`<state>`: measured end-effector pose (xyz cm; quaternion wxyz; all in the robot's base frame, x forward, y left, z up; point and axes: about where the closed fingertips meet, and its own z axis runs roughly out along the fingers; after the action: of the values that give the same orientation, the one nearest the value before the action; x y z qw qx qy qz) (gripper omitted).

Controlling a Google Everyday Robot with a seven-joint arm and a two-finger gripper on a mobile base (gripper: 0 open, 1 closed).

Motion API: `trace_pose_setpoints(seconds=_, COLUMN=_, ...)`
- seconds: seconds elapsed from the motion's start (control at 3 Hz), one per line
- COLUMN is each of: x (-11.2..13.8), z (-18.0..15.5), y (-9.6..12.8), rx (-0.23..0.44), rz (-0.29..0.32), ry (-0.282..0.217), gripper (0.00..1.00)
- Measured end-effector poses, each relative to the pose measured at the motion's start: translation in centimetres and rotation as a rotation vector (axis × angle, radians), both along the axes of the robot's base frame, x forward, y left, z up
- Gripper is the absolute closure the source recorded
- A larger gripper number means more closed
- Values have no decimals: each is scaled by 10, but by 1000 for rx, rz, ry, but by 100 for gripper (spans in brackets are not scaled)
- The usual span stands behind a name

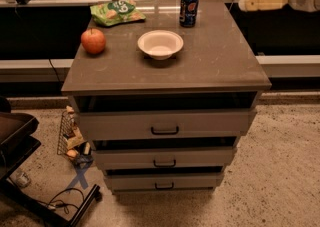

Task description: Pick pepsi can

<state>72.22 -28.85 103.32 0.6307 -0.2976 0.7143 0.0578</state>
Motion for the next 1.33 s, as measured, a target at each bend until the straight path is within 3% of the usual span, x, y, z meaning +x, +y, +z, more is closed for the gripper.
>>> trace_pose_setpoints(seconds=0.33, x=77, z=9, y=10, rx=37, rz=-85, ry=-39, gripper=0)
trace_pose_setpoints(seconds=0.67, x=135, z=8, y=30, rx=16, rz=-154, ry=-39, gripper=0)
trace_pose_setpoints(seconds=1.0, x=141, z=13, y=20, rx=-5, rz=-196, ry=-31, gripper=0)
trace_pose_setpoints(seconds=1.33, x=140, z=12, y=19, rx=-9, rz=-195, ry=-32, gripper=0)
